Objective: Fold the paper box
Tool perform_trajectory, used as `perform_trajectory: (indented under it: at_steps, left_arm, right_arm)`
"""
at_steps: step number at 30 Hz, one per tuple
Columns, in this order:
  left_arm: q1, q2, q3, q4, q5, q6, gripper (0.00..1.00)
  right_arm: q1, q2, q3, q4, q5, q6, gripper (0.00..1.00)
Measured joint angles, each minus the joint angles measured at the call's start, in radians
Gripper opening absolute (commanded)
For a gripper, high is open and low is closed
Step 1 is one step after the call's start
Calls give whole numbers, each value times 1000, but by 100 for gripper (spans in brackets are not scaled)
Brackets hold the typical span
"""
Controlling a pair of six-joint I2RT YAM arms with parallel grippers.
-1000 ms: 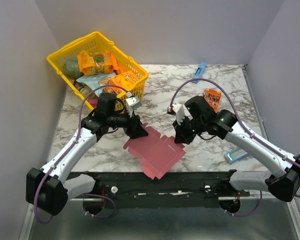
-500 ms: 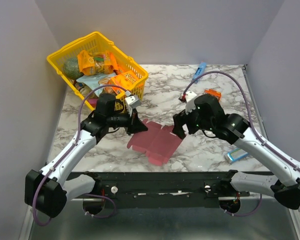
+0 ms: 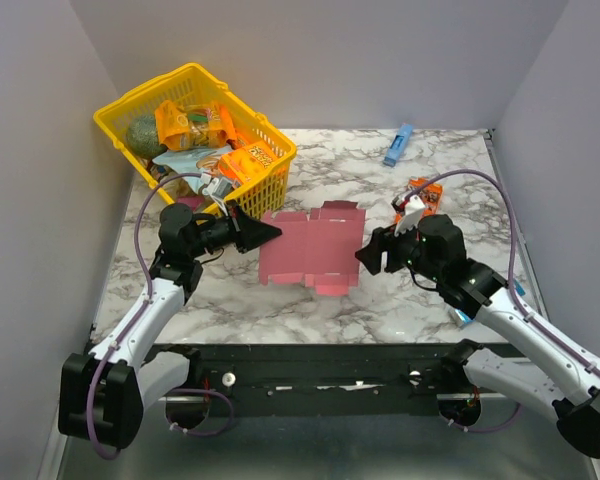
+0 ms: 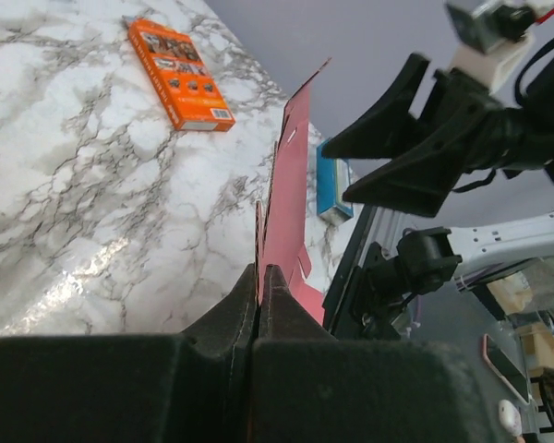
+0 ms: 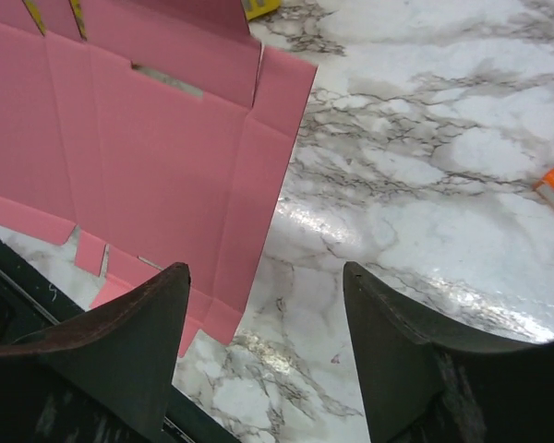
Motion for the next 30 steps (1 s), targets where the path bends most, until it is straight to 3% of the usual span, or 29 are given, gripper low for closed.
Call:
perform_trajectory:
  at_steps: [14, 20, 22, 27, 30]
  left_arm:
    - [8, -37, -4, 98, 22, -74, 0]
    - [8, -38, -5, 99, 26, -76, 0]
    - [8, -39, -5, 99, 27, -76, 0]
    - [12, -41, -5, 99, 27, -76, 0]
    - [14, -41, -5, 102, 28, -78, 0]
  right_arm:
    - [-80, -8, -161, 294, -254, 37, 61]
    - [-95, -29, -182, 355, -322, 56, 52]
    - [-98, -38, -183, 359, -333, 61, 43]
    - [-103, -61, -184, 367, -346, 68, 31]
    - [-105, -62, -184, 368, -348, 67, 29]
